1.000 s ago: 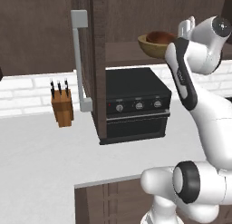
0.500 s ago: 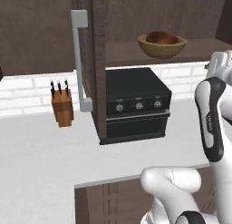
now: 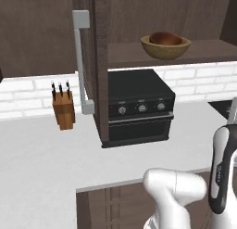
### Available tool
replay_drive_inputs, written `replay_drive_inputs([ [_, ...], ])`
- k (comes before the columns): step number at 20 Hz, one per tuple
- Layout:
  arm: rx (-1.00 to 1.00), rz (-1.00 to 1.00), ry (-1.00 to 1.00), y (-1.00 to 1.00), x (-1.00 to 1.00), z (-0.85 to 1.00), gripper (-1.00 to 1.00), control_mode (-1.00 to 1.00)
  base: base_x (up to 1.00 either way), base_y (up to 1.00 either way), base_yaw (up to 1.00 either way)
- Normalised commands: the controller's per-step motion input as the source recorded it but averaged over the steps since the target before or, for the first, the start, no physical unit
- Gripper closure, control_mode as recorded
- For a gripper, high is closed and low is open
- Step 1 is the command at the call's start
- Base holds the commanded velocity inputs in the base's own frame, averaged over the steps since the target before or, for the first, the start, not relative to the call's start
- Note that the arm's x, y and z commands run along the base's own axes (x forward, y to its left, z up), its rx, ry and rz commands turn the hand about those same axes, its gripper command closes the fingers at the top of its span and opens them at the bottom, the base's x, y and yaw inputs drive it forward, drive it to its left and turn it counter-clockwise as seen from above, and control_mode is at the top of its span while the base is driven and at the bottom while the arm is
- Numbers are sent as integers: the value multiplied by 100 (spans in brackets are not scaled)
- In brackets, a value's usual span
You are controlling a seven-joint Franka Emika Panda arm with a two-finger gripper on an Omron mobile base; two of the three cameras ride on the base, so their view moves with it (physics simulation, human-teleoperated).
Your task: Pick up the bowls on the counter and stack them on top of one another in the open cabinet. Place the smaller bowl on top of the larger bowl.
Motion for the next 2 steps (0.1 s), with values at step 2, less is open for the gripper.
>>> replay_drive_inputs([
  [2, 0, 0, 0, 0, 0, 0, -100, -100, 0, 0, 0],
])
